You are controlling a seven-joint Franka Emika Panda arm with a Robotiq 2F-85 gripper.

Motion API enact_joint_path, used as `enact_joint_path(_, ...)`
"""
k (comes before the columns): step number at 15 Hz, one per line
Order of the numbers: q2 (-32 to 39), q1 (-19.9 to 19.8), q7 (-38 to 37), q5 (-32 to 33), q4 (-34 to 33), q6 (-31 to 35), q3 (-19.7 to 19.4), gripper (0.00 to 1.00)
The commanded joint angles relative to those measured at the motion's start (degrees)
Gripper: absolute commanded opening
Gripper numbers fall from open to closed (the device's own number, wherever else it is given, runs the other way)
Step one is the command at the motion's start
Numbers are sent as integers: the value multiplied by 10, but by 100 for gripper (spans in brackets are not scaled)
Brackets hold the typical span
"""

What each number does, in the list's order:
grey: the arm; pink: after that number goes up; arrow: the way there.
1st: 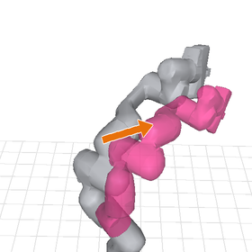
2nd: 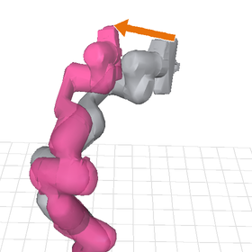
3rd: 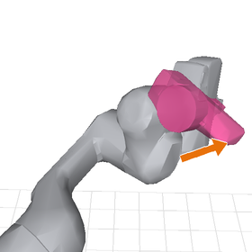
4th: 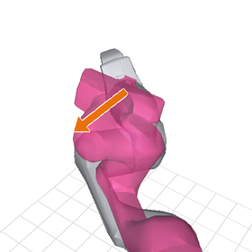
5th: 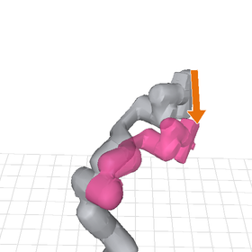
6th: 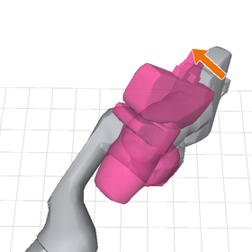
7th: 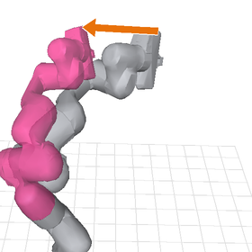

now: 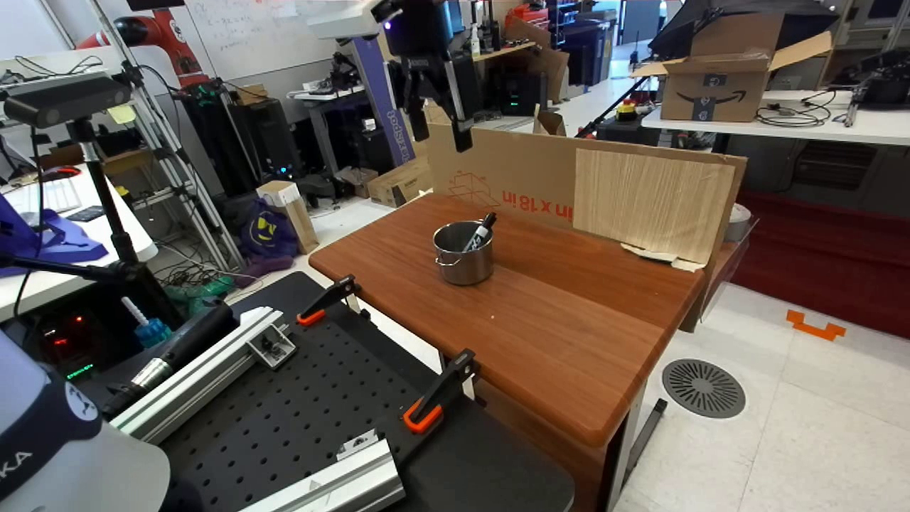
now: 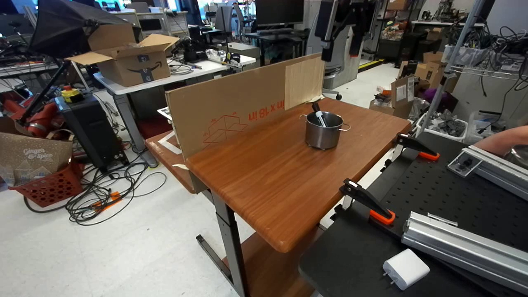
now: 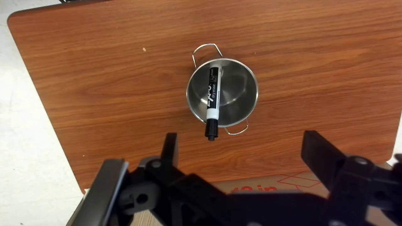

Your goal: Place the marker on the desk

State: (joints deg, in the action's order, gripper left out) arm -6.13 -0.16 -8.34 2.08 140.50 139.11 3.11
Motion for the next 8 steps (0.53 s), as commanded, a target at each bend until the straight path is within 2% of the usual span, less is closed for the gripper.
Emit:
enact_joint_path(1,68,3,25,-24,-53,-3,-11,100)
enact_joint_path(8,182,1,20,-24,-134,-11,-20,100)
